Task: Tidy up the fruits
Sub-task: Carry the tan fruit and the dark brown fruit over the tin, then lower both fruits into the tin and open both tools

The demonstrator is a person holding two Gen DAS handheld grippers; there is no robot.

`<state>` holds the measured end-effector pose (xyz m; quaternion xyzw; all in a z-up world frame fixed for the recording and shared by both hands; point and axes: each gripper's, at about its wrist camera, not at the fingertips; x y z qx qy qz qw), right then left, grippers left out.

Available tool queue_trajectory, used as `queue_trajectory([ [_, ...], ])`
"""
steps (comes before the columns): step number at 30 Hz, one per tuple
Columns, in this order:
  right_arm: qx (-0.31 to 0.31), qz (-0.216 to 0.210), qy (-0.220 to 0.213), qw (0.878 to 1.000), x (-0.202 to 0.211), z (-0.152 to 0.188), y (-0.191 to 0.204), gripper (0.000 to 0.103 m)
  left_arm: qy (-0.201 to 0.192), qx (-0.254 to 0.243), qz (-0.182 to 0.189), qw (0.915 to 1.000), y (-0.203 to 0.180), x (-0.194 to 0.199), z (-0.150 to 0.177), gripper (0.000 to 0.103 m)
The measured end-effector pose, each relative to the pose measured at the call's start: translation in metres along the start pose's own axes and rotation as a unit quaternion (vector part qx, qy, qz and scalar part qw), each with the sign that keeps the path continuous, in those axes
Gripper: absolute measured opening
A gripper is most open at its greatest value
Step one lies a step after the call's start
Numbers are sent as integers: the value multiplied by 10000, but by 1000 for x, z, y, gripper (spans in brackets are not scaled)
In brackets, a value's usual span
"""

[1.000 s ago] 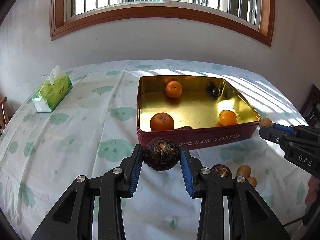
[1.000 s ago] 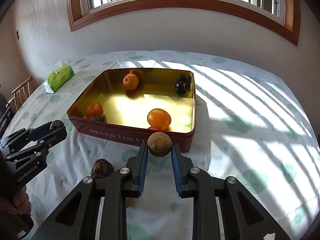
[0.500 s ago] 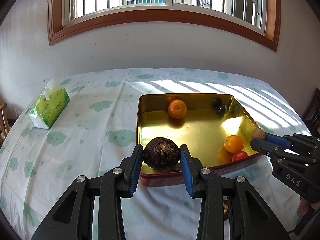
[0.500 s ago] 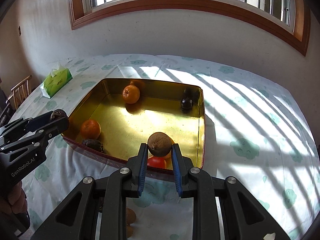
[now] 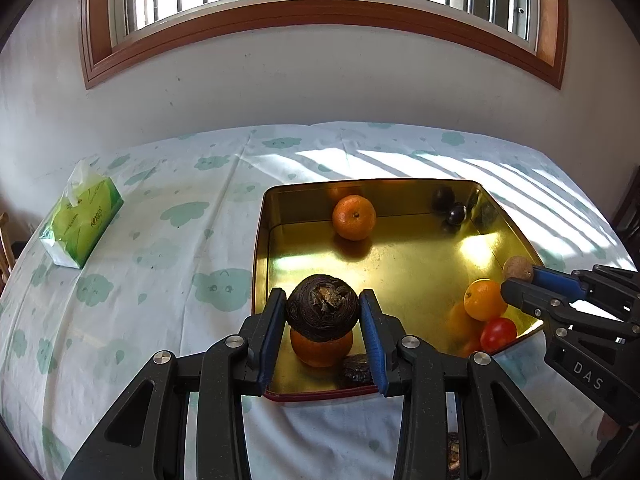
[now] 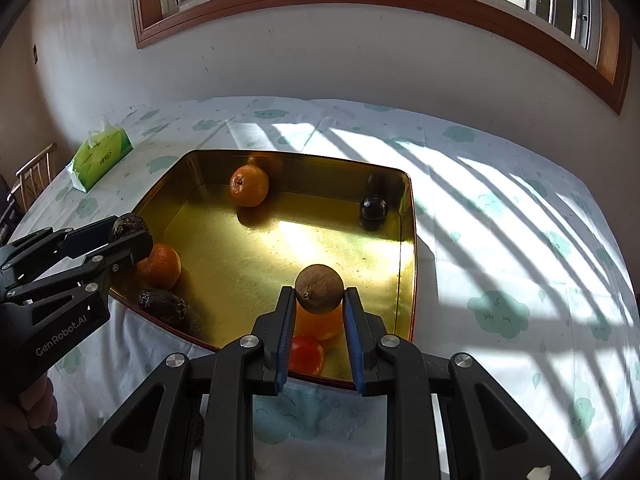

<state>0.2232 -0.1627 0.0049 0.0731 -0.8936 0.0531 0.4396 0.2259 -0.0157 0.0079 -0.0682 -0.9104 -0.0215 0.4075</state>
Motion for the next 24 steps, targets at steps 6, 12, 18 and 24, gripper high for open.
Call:
queue_trajectory([
  [6,-64,-35,64,10000,-9,-4,-2,22,98,-46,-61,9999,-2,-12,-5,38],
  [12,-147,-62,104,9998,-15,-7,-4,23,178,-47,-92,9998,-1,-19,-4,38],
  [18,-179,-68,67,9998,-14,-8,-5,25,249,-25,-85,9997,-1,-22,-3,39],
  [24,-252,-77,16,9997,-8,-6,-8,31,248,-29,-85,9997,-2,-22,-3,40],
])
Point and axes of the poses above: each gripper's, at about its wrist camera, not at the fingertips, and x roughly against the way its jaws point, y to its left, z to its underside, and after that the axes turned 3 degrees about y, right-handed
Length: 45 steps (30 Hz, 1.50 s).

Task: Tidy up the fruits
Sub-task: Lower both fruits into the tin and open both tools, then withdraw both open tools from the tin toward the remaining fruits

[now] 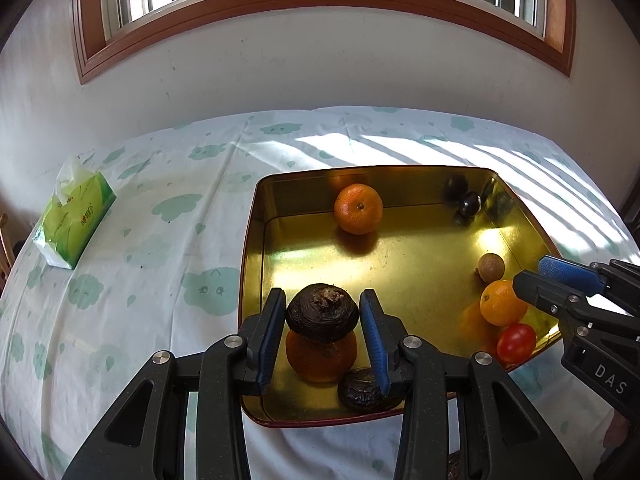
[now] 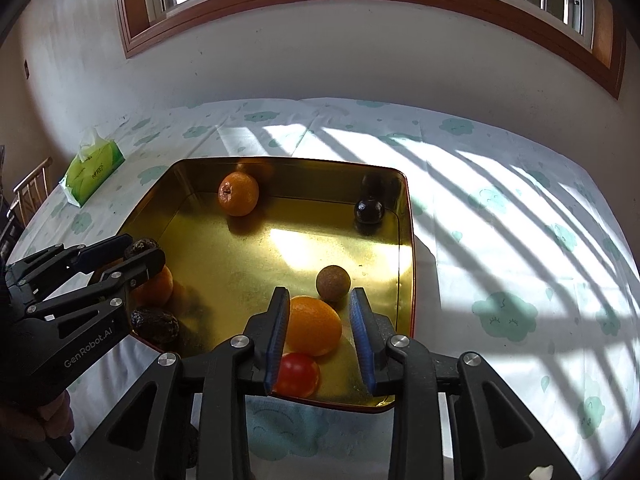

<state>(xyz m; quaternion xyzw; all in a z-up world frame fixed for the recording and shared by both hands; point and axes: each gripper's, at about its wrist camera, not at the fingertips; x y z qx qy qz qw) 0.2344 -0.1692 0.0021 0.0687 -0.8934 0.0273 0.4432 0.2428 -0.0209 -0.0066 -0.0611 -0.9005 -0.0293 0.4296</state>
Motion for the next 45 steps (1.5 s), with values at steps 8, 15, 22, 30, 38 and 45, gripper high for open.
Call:
queue_trajectory([
  [8,-78,-2,-28,10000,5,5,-3,35,10,13,-17,10000,-1,0,-1,52],
  [15,-89,-1,-48,9999,10,9,-3,36,-3,3,-46,10000,-2,5,1,61],
  [22,-78,16,-107,9999,19,16,-2,43,-3,5,-63,10000,-4,12,7,66],
  [30,-77,21,-170,9998,31,22,-1,47,-18,-53,-61,10000,-10,22,14,71],
  [38,-86,43,-194,9998,42,34,0,47,-77,-83,-41,9999,-13,39,24,71],
  [45,-112,49,-158,9998,51,52,2,47,-80,-37,-74,9999,-12,55,42,71],
])
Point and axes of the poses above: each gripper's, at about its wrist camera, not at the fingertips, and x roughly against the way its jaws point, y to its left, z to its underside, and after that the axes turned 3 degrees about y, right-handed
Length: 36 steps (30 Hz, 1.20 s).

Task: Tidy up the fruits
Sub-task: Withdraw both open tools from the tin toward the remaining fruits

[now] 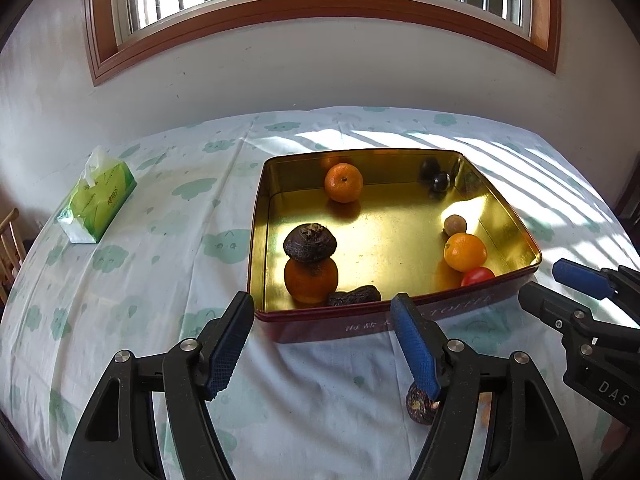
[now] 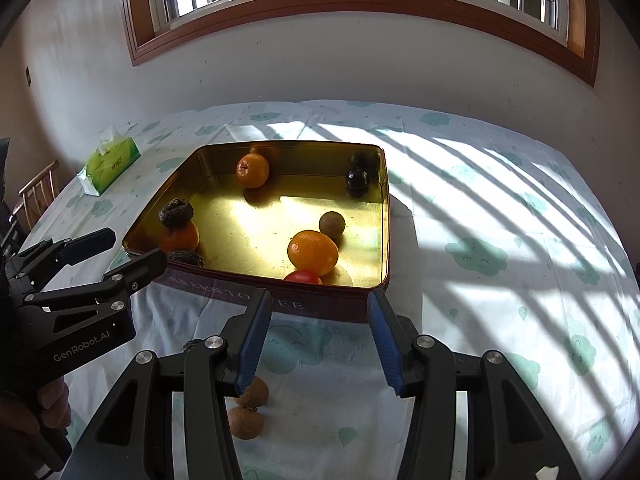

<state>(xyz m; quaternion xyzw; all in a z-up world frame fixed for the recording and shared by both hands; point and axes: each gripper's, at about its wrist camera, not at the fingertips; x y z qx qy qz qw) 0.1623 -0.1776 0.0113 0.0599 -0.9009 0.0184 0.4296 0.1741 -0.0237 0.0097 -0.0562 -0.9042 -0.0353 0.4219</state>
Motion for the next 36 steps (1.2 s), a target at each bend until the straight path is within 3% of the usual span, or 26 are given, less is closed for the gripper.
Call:
queue_trajectory([
  [23,209,4,429,9989,18,87,16,47,211,205,-207,9994,9,31,90,71],
  [36,492,-12,553,9973,7,95,38,47,263,458,-234,9983,27,32,106,71],
])
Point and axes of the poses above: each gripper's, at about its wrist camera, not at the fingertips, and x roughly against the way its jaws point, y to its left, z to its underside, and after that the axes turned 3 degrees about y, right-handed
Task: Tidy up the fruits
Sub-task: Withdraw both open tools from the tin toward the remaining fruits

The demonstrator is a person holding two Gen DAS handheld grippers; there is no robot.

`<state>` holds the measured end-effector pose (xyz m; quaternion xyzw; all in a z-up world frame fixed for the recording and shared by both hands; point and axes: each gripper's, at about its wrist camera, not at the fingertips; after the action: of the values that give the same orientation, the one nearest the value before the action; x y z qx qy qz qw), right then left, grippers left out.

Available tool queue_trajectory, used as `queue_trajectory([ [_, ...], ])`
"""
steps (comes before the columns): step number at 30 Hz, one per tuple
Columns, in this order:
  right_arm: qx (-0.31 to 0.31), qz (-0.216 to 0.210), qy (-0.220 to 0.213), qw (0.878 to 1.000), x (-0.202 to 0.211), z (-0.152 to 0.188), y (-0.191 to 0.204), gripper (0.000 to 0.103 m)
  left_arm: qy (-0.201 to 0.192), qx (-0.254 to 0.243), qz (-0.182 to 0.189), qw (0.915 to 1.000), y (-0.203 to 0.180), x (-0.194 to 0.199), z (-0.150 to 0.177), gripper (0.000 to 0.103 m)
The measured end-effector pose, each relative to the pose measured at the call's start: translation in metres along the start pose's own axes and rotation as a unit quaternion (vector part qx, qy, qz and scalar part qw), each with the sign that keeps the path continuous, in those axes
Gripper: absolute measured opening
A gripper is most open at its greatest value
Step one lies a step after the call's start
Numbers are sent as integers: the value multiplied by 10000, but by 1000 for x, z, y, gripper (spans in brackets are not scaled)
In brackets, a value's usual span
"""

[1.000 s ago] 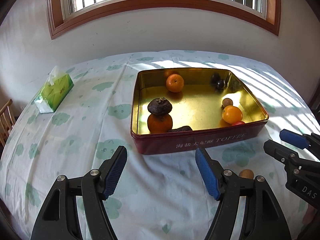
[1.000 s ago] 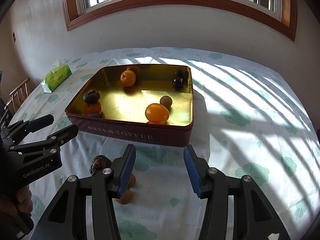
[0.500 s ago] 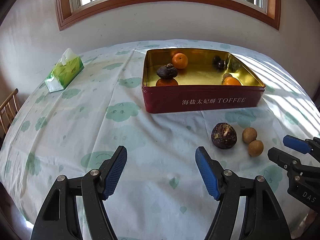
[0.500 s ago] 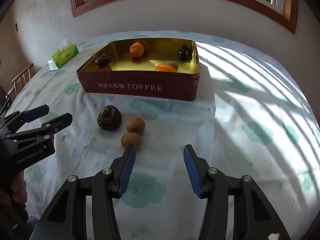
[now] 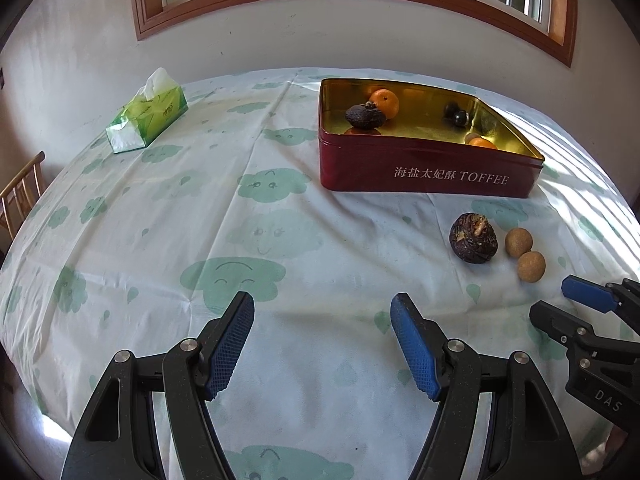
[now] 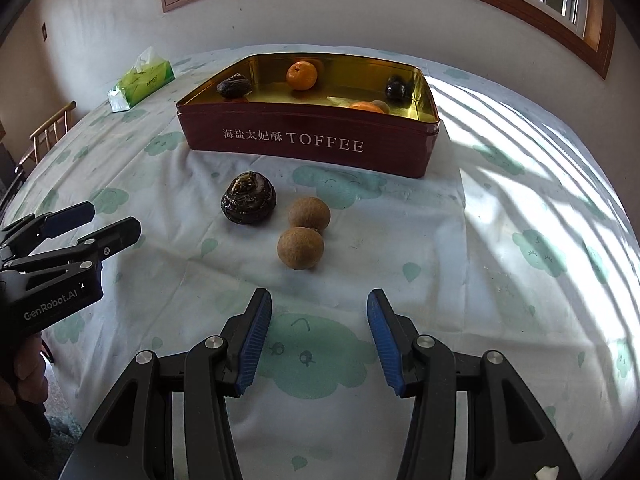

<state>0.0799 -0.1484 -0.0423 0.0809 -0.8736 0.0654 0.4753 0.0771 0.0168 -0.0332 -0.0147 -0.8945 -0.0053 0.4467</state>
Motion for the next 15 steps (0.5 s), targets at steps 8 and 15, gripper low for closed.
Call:
queue_trajectory([
  [8,51,56,-55,10000,-8,-9,4,47,56,35,16,10000,2,-6,0,71],
  [15,51,62,-123,9999,-15,-20,6,47,140,67,37,9999,1,-11,1,71],
])
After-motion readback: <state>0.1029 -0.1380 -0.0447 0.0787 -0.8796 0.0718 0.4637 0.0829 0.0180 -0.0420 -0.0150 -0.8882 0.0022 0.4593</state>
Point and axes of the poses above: each gripper's, at about its wrist camera, not at the fingertips, and x roughly against the way its jaws point, y to its left, z to its underside, and after that the axes turned 3 degrees about y, right-handed
